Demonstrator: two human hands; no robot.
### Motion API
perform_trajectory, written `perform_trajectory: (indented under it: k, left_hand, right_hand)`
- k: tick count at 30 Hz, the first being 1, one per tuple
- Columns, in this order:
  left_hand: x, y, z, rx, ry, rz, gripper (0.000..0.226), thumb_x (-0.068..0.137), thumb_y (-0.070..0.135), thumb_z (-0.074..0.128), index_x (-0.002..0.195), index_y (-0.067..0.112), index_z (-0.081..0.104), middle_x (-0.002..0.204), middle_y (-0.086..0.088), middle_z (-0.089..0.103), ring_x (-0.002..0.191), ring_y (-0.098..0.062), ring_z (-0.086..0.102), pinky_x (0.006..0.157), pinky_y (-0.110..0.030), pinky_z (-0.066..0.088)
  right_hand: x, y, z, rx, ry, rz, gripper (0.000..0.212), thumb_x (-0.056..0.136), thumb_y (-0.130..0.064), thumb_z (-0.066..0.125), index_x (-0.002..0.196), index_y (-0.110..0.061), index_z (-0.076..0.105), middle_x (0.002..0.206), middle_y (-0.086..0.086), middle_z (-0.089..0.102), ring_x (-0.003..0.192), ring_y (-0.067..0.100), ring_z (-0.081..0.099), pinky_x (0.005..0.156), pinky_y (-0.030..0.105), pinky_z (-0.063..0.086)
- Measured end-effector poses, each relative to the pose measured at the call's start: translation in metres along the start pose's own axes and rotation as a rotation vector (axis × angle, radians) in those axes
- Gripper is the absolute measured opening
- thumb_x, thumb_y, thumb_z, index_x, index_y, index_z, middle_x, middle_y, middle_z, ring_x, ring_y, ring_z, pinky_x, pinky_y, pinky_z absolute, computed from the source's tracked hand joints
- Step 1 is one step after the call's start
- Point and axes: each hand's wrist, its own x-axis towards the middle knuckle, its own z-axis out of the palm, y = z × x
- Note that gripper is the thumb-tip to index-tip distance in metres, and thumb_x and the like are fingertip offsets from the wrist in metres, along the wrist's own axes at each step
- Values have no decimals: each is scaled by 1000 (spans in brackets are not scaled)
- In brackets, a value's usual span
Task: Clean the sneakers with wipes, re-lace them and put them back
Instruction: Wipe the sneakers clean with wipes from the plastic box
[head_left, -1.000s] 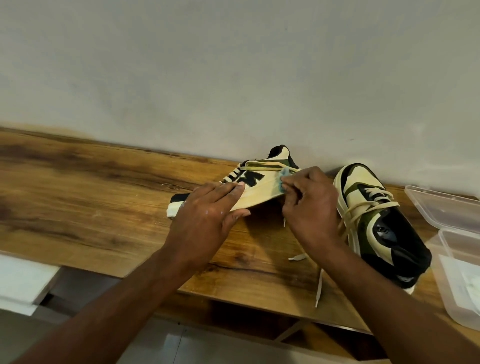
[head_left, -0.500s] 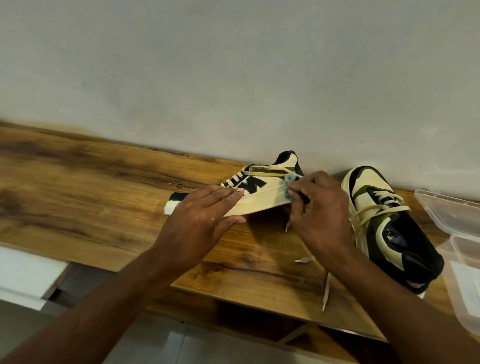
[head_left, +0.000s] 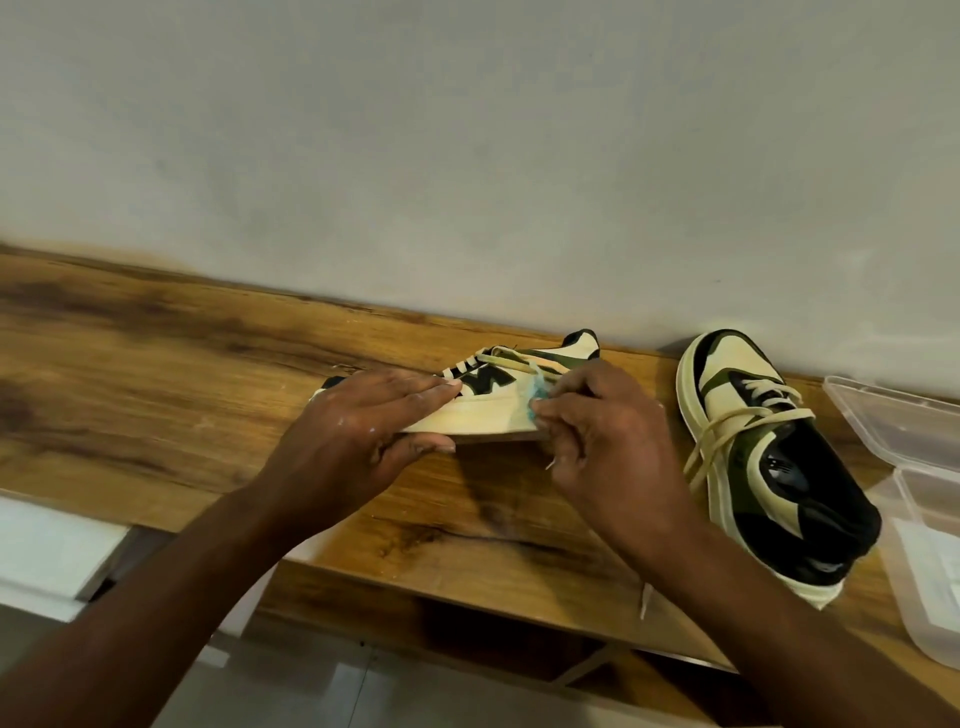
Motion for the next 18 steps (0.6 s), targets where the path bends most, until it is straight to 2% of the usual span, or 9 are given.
perform_trajectory:
  k: [3,6,8,10,11,13,15,18]
  left_hand:
    - [0,0,2,-12,-3,-21,51,99,42,65,141,14,65,141,-1,66,129,-18,63,96,-47,57]
    - [0,0,3,-17,2,-40,50,99,42,65,141,15,65,142,-1,66,129,-19,63,95,-48,57]
    - [0,2,4,-14,13,-51,50,99,42,66,141,15,66,141,-1,67,129,-20,63,94,-49,58]
    - [-1,3,4,-9,20,-45,50,98,41,66,140,14,66,140,-2,68,128,-21,64,93,-49,58]
    - [-1,3,4,-5,21,-39,50,97,40,67,140,14,66,139,-3,68,128,-21,64,93,-49,58]
    - [0,2,4,-5,16,-33,50,97,38,68,140,13,66,139,-3,68,127,-22,65,93,-50,58]
    - [1,0,4,-17,11,-31,50,98,39,68,141,14,65,140,-3,67,128,-21,64,93,-50,58]
    - [2,0,3,-22,14,-23,49,98,40,67,140,14,66,141,-2,67,128,-18,64,95,-49,57]
  right_hand:
    - [4,7,-5,12,33,131,23,79,3,83,97,-11,83,95,-2,64,89,12,60,73,14,47]
    - [5,0,-2,20,45,152,24,79,5,83,98,-10,83,97,-2,65,90,11,61,74,7,43]
    - [5,-14,4,55,43,124,25,79,4,83,99,-10,83,100,-2,66,94,11,62,78,12,52]
    - [4,-30,12,60,40,38,25,76,4,85,98,-9,82,99,1,68,92,16,64,75,26,60]
    - [3,-36,15,38,29,-17,26,75,4,86,98,-8,82,98,4,68,91,20,64,73,29,60]
    - [3,-37,16,-2,-9,-75,28,74,3,87,100,-6,81,99,6,68,92,22,64,73,29,58]
    - [5,-24,9,-31,-35,-39,31,74,3,87,103,-6,81,100,6,68,93,23,63,72,30,59]
    - [13,7,-7,-74,23,113,27,76,5,83,99,-9,81,95,4,65,87,20,61,70,31,54]
